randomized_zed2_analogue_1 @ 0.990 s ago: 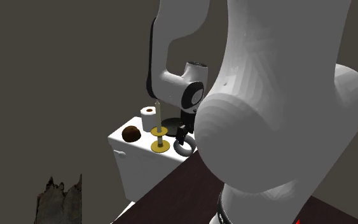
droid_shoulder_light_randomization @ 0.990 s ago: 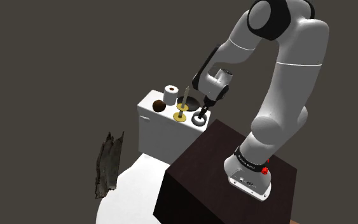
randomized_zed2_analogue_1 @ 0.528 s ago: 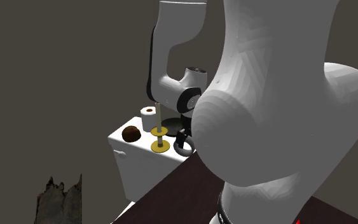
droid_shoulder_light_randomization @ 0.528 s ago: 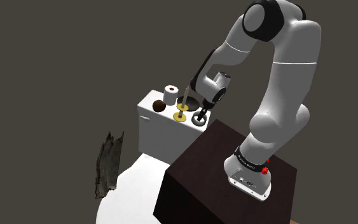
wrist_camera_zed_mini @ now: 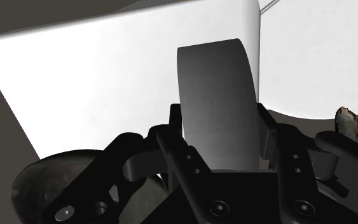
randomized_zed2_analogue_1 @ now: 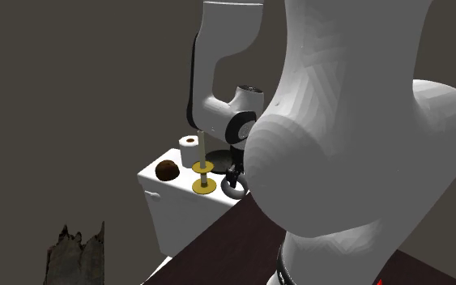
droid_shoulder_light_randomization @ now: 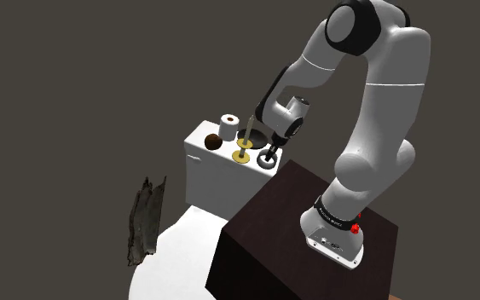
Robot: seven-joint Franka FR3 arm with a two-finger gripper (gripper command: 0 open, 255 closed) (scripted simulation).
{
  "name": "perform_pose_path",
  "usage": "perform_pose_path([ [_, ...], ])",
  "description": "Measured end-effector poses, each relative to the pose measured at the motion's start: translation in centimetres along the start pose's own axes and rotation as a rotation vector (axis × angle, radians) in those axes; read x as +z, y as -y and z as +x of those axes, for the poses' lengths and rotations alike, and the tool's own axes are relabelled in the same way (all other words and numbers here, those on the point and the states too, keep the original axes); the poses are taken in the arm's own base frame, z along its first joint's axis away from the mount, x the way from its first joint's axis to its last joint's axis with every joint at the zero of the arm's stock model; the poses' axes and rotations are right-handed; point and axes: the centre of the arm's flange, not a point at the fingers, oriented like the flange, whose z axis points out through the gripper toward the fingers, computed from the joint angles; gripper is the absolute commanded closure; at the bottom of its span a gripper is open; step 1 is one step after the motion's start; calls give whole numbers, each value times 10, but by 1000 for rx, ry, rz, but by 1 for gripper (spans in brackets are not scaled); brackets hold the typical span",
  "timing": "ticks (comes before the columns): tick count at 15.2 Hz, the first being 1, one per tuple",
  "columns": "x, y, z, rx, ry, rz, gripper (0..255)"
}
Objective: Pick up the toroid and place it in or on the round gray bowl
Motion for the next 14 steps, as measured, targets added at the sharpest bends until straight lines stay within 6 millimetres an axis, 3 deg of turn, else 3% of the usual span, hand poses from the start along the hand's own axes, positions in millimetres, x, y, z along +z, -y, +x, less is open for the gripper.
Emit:
perform_pose_path([
  [6, -2, 0, 0, 0, 0, 0, 255],
  [14, -42, 0, 5, 0, 0, -1, 255],
])
